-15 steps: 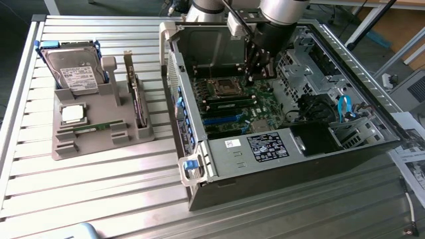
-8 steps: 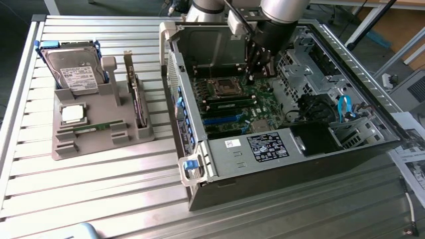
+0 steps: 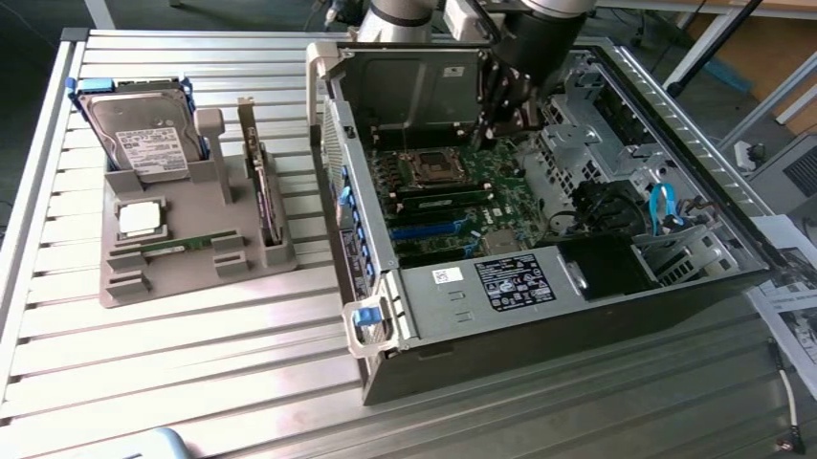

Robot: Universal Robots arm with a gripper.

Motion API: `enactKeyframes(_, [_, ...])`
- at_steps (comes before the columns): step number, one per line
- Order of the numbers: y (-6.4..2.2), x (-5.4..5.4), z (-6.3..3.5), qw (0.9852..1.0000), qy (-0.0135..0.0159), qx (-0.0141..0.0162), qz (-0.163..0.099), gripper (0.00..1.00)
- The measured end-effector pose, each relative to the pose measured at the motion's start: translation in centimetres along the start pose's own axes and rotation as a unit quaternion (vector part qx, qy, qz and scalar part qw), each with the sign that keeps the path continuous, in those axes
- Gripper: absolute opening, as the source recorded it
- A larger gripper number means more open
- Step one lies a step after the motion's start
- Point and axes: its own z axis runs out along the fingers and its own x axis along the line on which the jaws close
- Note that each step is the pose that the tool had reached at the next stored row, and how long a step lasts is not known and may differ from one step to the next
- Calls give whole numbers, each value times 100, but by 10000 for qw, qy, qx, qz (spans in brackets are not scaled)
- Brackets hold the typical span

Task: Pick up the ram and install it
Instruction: 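Press down the ram until it locks into place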

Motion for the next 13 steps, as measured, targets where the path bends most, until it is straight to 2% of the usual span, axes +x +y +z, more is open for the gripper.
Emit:
enactKeyframes(2, [0,0,-40,10000,1,0,0,11])
enactKeyframes(13, [0,0,-44,10000,0,0,0,11])
